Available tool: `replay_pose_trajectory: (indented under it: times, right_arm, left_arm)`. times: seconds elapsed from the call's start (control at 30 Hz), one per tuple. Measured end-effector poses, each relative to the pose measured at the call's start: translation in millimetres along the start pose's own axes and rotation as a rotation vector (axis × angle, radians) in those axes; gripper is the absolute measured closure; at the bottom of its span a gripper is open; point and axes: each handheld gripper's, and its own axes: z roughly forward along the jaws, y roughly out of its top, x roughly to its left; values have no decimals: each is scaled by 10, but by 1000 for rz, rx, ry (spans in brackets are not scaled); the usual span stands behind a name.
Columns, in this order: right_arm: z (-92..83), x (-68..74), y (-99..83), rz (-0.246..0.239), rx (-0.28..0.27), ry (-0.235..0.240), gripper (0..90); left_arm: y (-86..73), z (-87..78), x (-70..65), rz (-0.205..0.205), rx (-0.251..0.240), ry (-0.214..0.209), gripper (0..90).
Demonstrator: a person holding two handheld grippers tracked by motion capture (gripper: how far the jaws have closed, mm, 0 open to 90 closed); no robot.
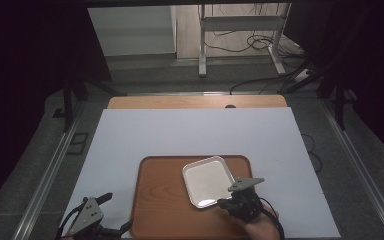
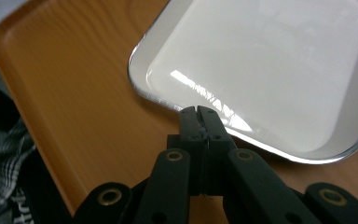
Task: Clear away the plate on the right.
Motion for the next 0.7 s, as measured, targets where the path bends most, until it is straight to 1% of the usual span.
replay_pose_trajectory:
  times: [0.03,0.17,0.2,0.37,0.47,0.53,0.57,0.6,0.7]
  right_arm:
    - [34,1,-11,-5,16,0,894]
    - [120,0,-2,-8,34,-7,895]
    - [135,1,4,-10,36,0,895]
    - [192,17,54,-22,29,-10,894]
    - [271,45,111,-34,26,7,894]
    - [290,56,125,-40,22,8,894]
    - [320,77,151,-56,20,5,894]
    - [334,85,161,-60,20,4,894]
    - [375,93,177,-65,21,9,894]
  left_arm:
    - [1,2,0,1,1,0,0]
    - [3,6,-7,7,4,0,0]
    - [4,7,-7,7,4,0,0]
    - [5,9,-8,9,5,0,0]
    - [6,9,-12,11,8,0,0]
    - [6,10,-12,12,8,0,0]
    - [6,9,-12,12,8,0,0]
    - [6,10,-12,12,8,0,0]
    - [6,11,-14,14,9,0,0]
